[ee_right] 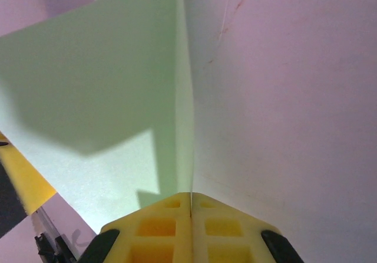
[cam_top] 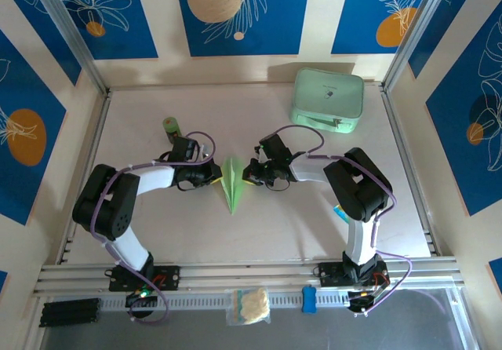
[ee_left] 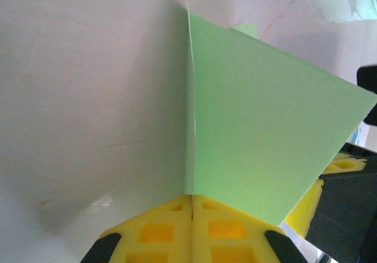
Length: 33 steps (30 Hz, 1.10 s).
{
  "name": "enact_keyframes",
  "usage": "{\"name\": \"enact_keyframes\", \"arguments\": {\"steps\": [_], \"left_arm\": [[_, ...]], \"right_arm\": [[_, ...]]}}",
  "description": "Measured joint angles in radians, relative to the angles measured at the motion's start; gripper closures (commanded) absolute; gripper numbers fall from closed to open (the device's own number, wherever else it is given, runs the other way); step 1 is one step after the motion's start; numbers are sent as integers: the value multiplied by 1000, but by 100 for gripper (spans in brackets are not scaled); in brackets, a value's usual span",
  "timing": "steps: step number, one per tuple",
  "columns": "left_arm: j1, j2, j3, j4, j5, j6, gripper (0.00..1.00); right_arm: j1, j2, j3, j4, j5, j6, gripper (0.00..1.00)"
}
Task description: Fold a paper plane with a square sheet of paper (pick it up from the middle)
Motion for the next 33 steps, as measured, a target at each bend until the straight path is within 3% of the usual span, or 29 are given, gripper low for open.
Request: {"name": "enact_keyframes", "arguments": {"steps": [16, 21, 26, 33], "left_arm": [[0, -91, -57, 40, -117, -55, 100], [0, -90, -76, 34, -136, -72, 87], [0, -116, -76, 3, -156, -82, 68], [-18, -277, -95, -35, -143, -89, 65]], "right_arm": [[-32, -65, -22, 5, 51, -3, 99], [-27, -54, -27, 13, 46, 1, 99], [-21, -36, -35, 17, 37, 1, 98], [-14, -36, -35, 19, 29, 1, 99]]}}
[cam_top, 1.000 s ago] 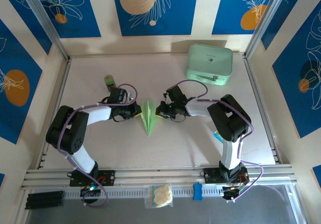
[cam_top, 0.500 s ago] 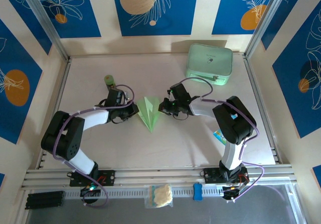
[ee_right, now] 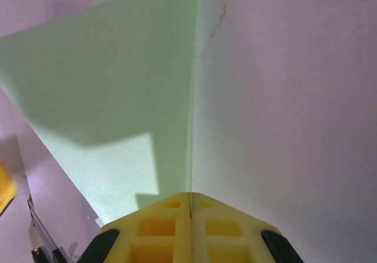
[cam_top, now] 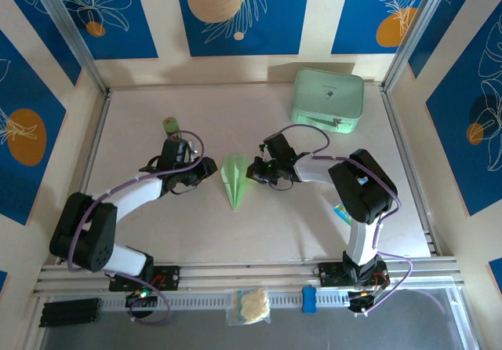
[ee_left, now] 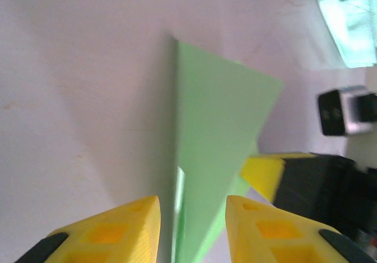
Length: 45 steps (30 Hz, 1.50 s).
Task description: Fold a paper plane with a square sheet of paper (pick it up from the middle)
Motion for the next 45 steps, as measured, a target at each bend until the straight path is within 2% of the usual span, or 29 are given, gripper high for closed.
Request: {"name": "enact_keyframes", "arguments": {"steps": [6, 15, 24, 31, 39, 41, 45], "left_arm": [[-98, -21, -27, -14, 26, -24, 70], [-192, 60, -27, -26, 31, -35, 64], [-204, 115, -26, -28, 28, -43, 64], [-204, 143, -23, -16, 33, -45, 71], [-205, 141, -18, -35, 16, -42, 69], [-205, 136, -18, -47, 11, -40, 75], [-205, 116, -18, -47, 10, -23, 79]], "right_arm": [[2, 0, 0, 0, 0, 0, 99], [3, 0, 0, 0, 0, 0, 98], [3, 0, 0, -1, 0, 0, 99], [3, 0, 0, -1, 0, 0, 99], [2, 0, 0, -1, 0, 0, 98], [2, 0, 0, -1, 0, 0, 98], [2, 0, 0, 0, 0, 0, 99]]}}
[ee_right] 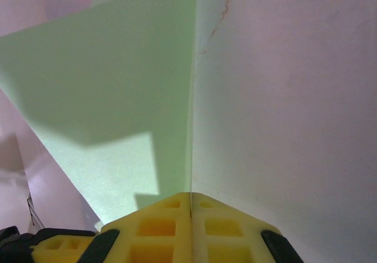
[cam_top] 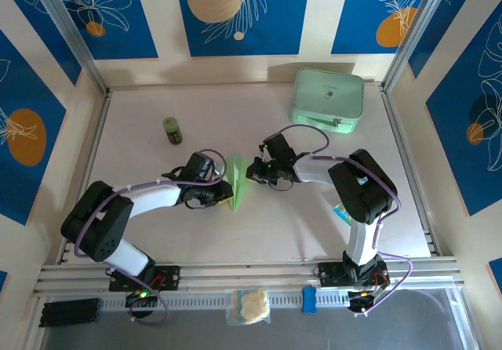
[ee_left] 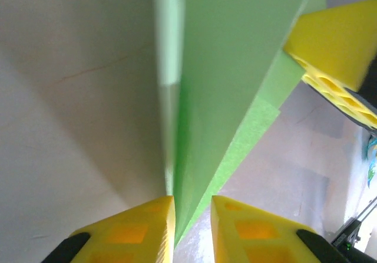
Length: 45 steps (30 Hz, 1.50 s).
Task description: Fold a paper plane with a square sheet of paper (pick it up from the middle)
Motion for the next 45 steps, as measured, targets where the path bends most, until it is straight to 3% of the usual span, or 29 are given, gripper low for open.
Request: {"name": "enact_keyframes", "arguments": {"steps": [18, 28, 45], "left_arm": [[0, 37, 34, 2, 0, 26, 76], [-6, 72, 58, -4, 0, 54, 70], [-66, 131, 187, -156, -84, 189, 64]], "right_arm": [[0, 0, 0, 0, 0, 0, 99], [0, 0, 0, 0, 0, 0, 98], [0, 0, 0, 0, 0, 0, 99]]}}
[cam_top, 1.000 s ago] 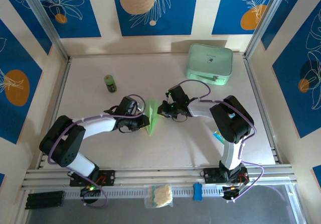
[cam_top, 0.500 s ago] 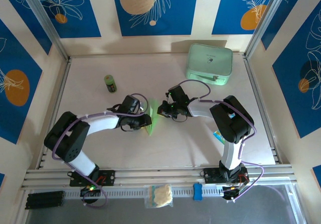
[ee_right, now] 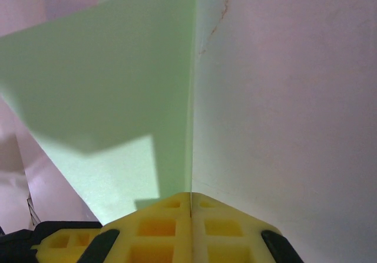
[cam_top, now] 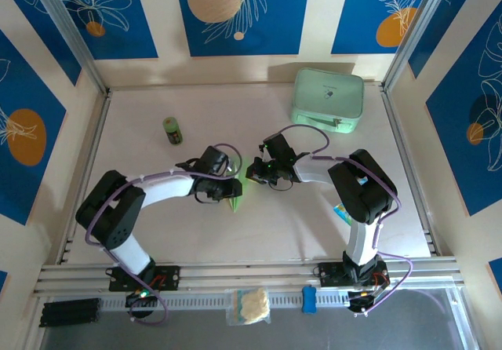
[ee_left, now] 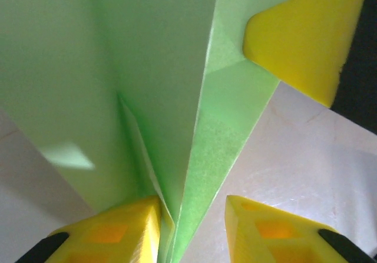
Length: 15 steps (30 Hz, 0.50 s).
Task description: Fold a paper plane with a square sheet of paper (pick it up from the middle)
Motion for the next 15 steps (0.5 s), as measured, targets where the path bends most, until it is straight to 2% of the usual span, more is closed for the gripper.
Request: {"name": "enact_keyframes", "arguments": {"steps": [5, 15], "left_arm": [[-7, 28, 41, -25, -25, 30, 60], [-33, 76, 89, -75, -68, 55, 59]], "right_arm": [[0, 0, 0, 0, 0, 0, 99], [-1, 0, 0, 0, 0, 0, 99]]}}
